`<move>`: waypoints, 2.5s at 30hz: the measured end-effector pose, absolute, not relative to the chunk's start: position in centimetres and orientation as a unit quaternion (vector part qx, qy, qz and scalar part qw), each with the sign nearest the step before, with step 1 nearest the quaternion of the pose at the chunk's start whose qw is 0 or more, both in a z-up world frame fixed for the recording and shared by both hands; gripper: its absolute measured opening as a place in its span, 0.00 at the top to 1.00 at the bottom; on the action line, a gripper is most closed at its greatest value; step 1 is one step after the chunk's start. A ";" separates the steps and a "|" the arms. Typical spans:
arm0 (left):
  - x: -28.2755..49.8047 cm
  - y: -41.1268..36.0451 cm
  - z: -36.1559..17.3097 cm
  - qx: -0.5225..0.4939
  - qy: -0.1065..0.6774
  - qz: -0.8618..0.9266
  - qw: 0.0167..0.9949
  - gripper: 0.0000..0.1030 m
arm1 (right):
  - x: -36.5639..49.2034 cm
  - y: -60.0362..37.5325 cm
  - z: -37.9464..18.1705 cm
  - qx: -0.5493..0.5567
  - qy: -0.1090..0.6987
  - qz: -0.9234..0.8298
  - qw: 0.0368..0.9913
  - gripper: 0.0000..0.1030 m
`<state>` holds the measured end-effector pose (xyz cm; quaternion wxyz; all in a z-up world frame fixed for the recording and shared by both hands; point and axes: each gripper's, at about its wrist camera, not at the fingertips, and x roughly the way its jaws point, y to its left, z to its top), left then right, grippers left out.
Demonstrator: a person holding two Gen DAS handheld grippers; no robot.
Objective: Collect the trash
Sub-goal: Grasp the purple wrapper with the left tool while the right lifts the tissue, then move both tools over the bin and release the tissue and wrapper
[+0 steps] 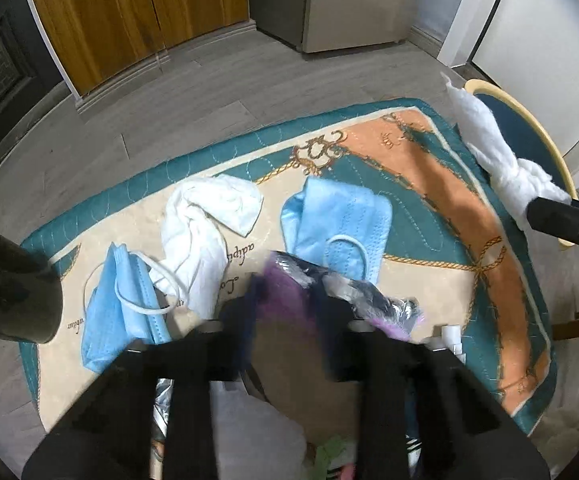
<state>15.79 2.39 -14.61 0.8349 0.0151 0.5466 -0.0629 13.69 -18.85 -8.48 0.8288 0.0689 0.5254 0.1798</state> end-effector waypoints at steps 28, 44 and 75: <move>17.7 -7.8 -2.7 0.065 0.394 -0.105 0.911 0.89 | 15.8 -32.5 -0.5 0.098 0.443 0.098 0.886 0.74; 21.4 -19.4 -7.3 0.072 0.405 -0.168 0.896 0.89 | 17.9 -40.1 -10.0 0.164 0.550 0.018 0.819 0.74; 18.2 -13.7 -3.8 0.054 0.375 -0.102 0.920 0.06 | 16.3 -37.4 -4.9 0.141 0.482 0.019 0.865 0.07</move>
